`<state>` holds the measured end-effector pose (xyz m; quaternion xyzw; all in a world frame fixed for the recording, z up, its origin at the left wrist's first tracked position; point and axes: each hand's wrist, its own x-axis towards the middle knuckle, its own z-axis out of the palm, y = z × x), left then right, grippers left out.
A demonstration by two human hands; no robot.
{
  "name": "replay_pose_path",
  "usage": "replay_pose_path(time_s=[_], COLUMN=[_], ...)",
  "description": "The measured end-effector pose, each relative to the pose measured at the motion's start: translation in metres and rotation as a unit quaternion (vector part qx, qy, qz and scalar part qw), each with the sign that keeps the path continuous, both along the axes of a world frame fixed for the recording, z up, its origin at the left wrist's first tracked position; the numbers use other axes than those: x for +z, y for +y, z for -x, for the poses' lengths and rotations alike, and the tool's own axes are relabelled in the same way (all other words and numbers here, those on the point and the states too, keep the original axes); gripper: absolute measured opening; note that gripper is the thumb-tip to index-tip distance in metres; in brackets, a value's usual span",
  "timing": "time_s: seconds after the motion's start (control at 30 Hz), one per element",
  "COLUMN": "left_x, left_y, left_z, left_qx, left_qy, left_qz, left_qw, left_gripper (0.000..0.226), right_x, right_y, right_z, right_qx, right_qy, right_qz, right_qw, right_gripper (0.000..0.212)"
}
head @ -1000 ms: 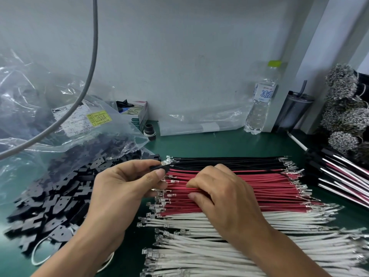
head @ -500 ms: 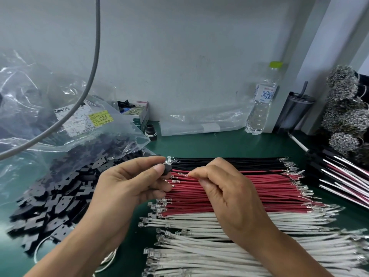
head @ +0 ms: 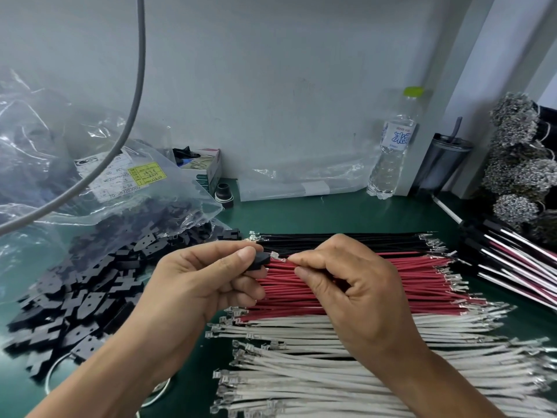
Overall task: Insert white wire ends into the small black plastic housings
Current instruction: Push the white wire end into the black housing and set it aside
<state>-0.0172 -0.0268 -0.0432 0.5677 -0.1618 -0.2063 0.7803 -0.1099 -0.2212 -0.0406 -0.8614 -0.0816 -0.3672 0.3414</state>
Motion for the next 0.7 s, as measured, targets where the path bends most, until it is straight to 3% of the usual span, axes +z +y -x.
replay_pose_path(time_s=[0.17, 0.33, 0.53, 0.7], left_x=[0.0004, 0.0016, 0.0039, 0.0080], left_y=[0.0001, 0.0010, 0.0036, 0.0037], left_z=[-0.0005, 0.0001, -0.0001, 0.0040], left_qx=[-0.010, -0.023, -0.030, -0.028], left_qy=[0.008, 0.009, 0.012, 0.012], left_qz=[0.006, 0.006, -0.009, -0.028], left_qw=[1.000, 1.000, 0.999, 0.999], left_gripper=[0.035, 0.048, 0.040, 0.037], right_x=[0.0004, 0.0014, 0.0067, 0.0071], right_y=[0.0004, 0.0021, -0.0029, 0.0000], right_z=[0.0017, 0.0019, 0.0043, 0.0050], right_qx=[-0.004, -0.013, -0.055, -0.053], right_qy=[-0.013, -0.030, -0.063, -0.067], right_qz=[0.019, 0.052, 0.229, 0.268], right_qw=[1.000, 0.998, 0.970, 0.960], right_gripper=[0.013, 0.014, 0.014, 0.013])
